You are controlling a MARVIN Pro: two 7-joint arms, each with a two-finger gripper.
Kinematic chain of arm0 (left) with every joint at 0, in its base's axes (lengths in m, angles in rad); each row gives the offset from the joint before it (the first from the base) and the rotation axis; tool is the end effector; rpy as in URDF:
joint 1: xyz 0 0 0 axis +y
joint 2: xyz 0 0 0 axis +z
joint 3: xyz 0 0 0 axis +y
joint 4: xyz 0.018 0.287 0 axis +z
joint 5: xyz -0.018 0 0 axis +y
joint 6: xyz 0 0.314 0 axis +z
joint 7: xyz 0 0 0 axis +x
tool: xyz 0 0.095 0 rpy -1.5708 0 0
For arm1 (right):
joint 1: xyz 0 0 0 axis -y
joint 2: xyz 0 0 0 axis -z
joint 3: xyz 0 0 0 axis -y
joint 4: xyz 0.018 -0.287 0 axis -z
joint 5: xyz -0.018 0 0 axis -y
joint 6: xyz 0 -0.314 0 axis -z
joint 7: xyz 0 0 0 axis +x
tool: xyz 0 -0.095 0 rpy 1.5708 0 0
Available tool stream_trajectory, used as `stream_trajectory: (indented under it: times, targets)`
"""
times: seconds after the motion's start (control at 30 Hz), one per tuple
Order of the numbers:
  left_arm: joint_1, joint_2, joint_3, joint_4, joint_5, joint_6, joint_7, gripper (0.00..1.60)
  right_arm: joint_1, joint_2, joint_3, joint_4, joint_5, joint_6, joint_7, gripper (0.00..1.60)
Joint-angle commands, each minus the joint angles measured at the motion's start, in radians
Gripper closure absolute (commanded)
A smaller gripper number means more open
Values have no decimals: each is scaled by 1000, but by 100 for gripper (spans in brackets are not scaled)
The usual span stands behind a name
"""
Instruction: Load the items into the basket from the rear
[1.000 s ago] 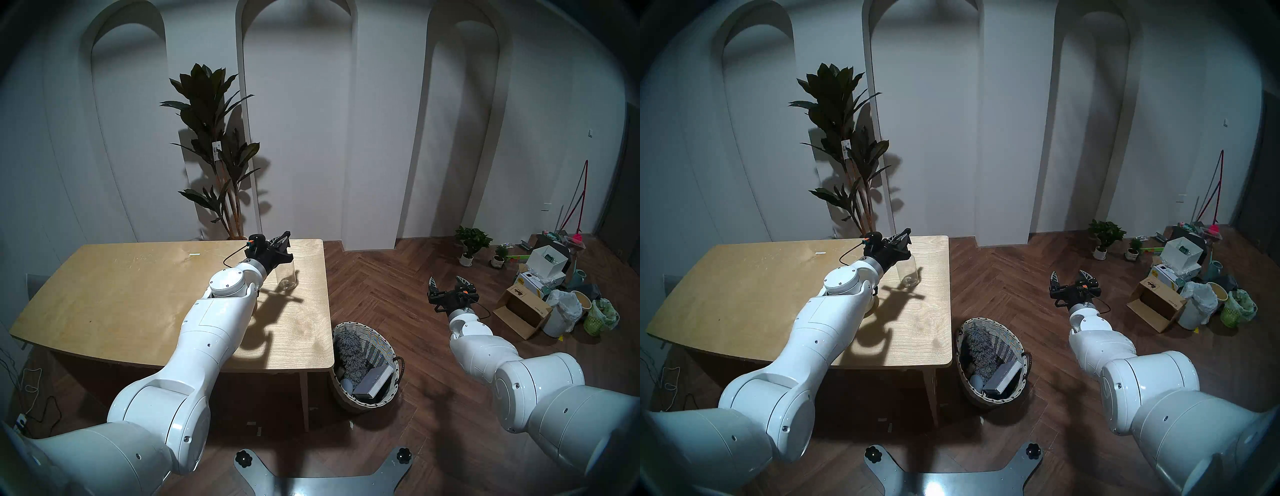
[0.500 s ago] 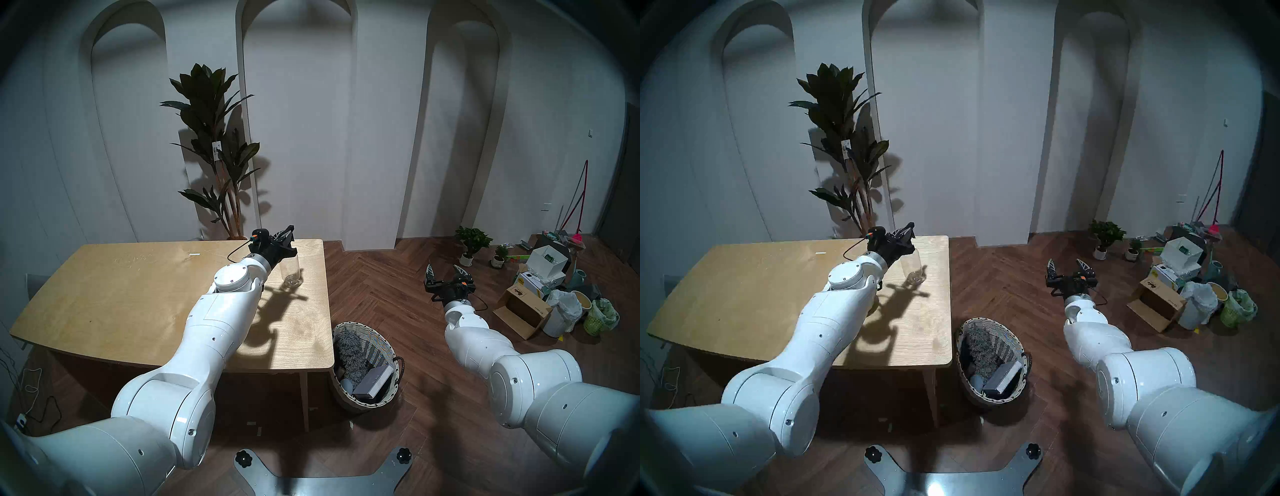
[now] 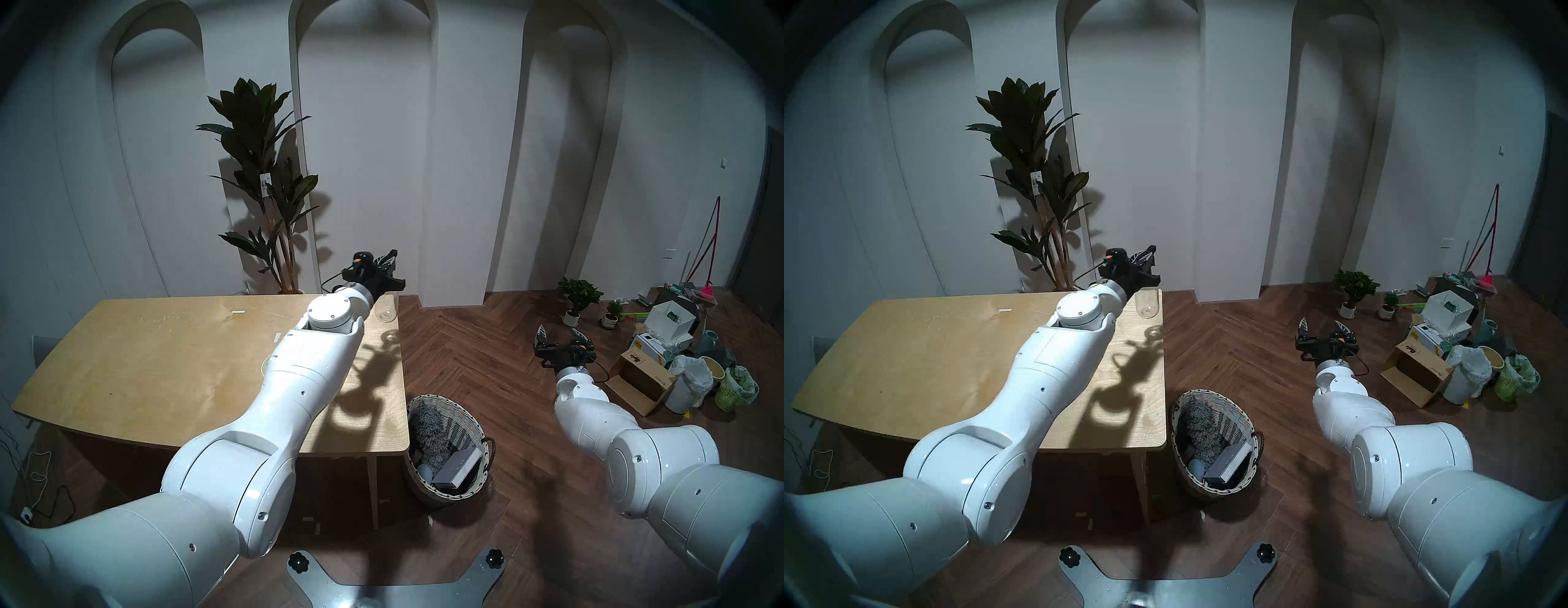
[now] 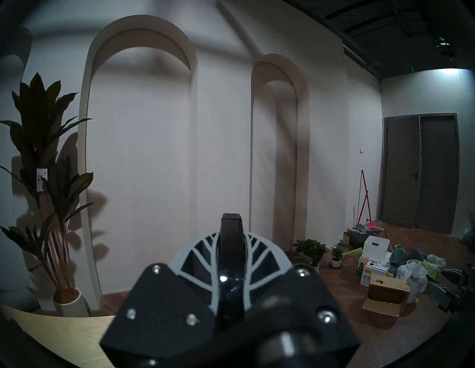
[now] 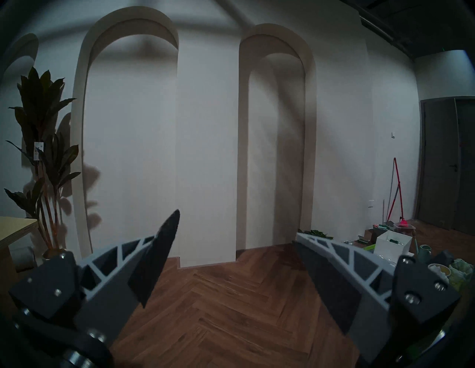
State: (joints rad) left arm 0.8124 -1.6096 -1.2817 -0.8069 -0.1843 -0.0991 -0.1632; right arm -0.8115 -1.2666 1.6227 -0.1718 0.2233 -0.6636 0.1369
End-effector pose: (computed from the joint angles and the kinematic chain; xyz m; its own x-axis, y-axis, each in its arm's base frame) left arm 0.6026 -0.1229 -0.2125 -0.0736 0.0323 0.9968 -0.3868 -0.9222 0.0013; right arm 0.5243 -0.2048 -0.3709 -0.0623 0.0226 0.9978 -0.2383 -0.9712 0.0072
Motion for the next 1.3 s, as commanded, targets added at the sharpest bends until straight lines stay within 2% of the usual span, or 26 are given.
stream_trajectory:
  times: [0.0,0.1,0.27,0.6,0.93,1.27]
  targets:
    - [-96,-111,45,71,37,6,97,160,31,49,17,4,13,32,-10,0]
    - [-114,-136,58,111,60,-4,142,160,25,57,19,12,13,46,-15,0]
    - [-151,-174,56,163,52,-14,183,160,25,68,21,19,13,66,-20,0]
    - [-194,-241,76,258,64,-48,232,160,34,87,24,24,15,105,-29,0]
    - [-216,-285,55,343,42,-109,278,160,36,104,22,20,14,125,-26,0]
    - [-239,-336,48,410,28,-130,304,160,71,91,33,13,25,154,-30,0]
